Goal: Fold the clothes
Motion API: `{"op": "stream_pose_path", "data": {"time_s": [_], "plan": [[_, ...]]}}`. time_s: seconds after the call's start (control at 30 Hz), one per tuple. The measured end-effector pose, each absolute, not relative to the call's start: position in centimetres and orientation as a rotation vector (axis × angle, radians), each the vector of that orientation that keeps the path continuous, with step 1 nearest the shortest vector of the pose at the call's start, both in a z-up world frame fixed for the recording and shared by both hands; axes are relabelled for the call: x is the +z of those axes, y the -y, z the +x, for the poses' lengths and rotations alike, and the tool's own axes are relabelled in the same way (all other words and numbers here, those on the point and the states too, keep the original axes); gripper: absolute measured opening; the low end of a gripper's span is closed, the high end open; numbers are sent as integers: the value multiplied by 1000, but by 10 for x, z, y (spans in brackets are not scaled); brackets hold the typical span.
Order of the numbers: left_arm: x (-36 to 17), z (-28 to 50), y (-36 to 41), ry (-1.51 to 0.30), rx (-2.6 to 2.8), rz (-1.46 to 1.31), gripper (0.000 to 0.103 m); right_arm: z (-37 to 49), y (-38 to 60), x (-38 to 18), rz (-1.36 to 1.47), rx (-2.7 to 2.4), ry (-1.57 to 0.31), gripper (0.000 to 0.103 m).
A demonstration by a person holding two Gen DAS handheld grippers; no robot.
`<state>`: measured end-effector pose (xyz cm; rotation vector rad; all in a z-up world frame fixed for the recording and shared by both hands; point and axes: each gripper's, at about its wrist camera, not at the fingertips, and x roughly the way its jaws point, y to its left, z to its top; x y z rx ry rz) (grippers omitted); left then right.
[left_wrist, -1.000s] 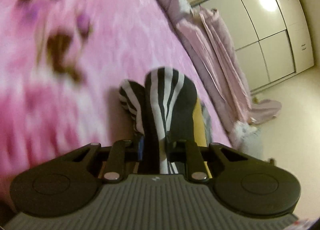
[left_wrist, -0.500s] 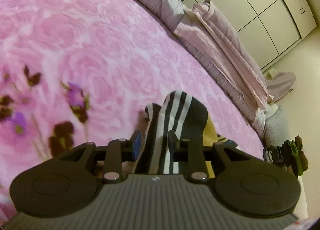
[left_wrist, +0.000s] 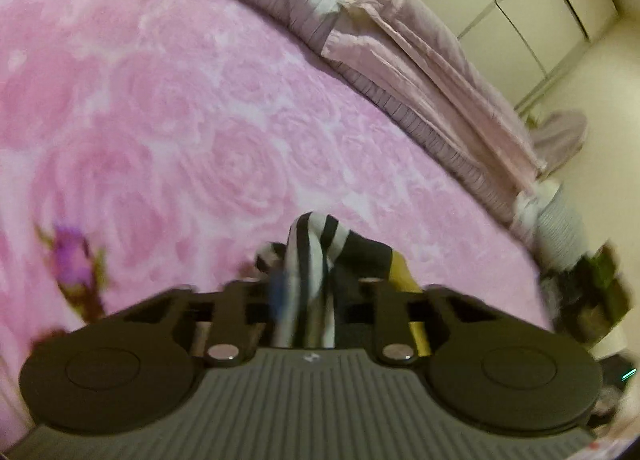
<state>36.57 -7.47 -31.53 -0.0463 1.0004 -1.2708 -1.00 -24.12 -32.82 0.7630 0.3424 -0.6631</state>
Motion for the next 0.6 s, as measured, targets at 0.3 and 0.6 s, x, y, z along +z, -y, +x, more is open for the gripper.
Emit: {"op": "stream_pose_path", "data": {"time_s": [0.3,0.6], "plan": [[-328,353,86,-899,-1219,109,17,35,219,-326,436,-897,-594,24],[-260,306,25,-721,-1252,260,16,-14,116,-276,423,-819,-517,34]]}}
